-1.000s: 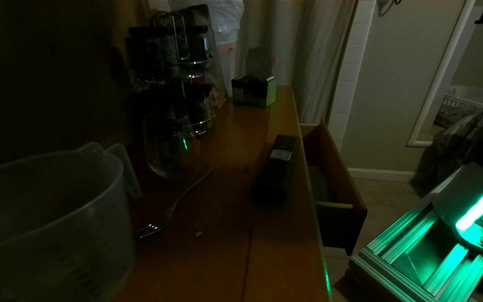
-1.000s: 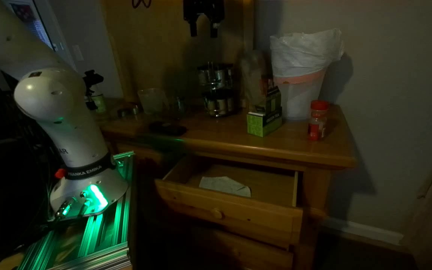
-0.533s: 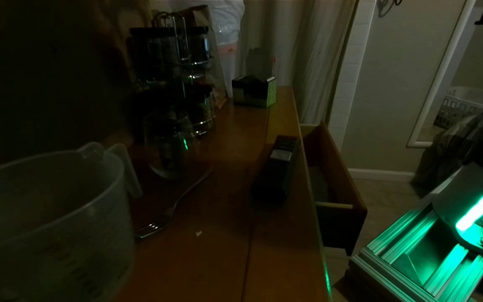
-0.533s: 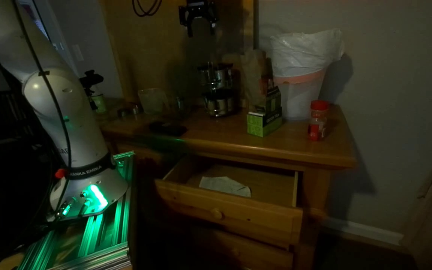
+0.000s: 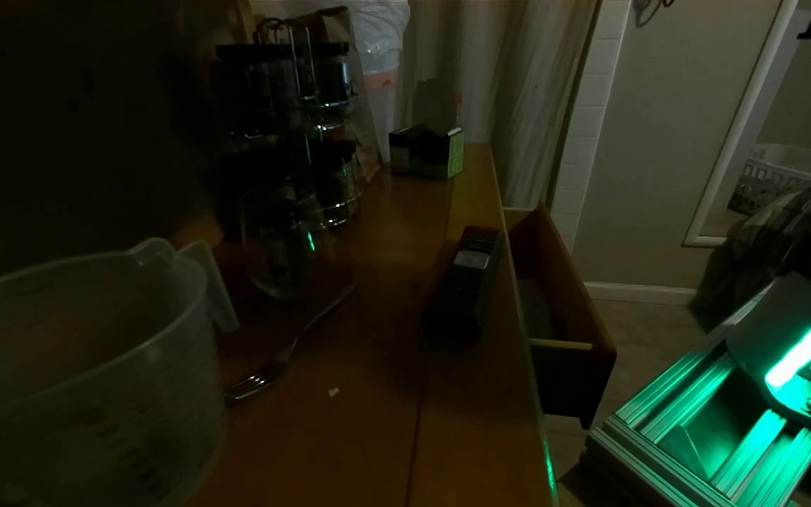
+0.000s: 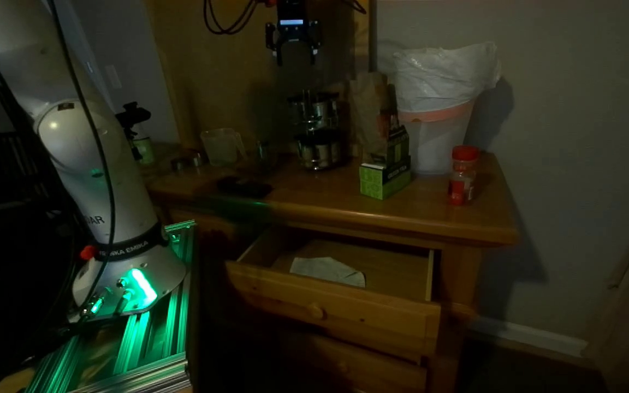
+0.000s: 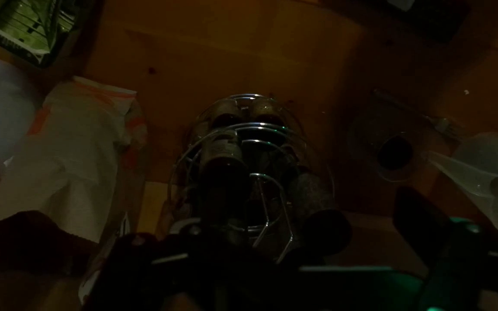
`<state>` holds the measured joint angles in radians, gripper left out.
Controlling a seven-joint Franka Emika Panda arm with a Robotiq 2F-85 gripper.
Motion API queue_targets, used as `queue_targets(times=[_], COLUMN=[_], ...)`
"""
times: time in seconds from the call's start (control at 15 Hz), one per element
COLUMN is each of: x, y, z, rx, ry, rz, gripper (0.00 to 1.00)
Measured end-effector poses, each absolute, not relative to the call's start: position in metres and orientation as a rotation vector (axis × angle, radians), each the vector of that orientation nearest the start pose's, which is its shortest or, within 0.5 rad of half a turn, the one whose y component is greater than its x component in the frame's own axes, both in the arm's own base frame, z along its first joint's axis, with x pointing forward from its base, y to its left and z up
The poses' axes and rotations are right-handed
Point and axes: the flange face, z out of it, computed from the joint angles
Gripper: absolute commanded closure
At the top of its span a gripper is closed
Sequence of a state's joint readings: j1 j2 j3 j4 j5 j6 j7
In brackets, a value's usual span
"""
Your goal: Pick up one glass jar from the stand and put it in the open drawer.
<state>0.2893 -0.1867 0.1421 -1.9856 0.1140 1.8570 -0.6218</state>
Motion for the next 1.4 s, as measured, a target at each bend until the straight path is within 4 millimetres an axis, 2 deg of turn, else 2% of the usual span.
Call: queue_targets(times=[0.13,0.33,0.6,1.0,1.27,1.33,1.4], x=[0.461,0.465,0.460,0.463,0.466,0.468,0.469], y=[0.230,0.242,0.247,0.237,0.238,0.238,0.239], z=[0.541,0.511,0.476,0.463,0.456,0.453,0.451], rx=[-2.675,-2.683,-2.736,-2.839,-2.836,-2.834,-2.833], ry=[-1.497,-1.494,-1.474,-1.408,-1.407,-1.407,-1.406], rz=[-0.183,-0.315,-0.354,-0.387,-0.386,-0.387,-0.391], gripper=[0.00,0.00,0.00,0.00,0.21,0.39,0.46])
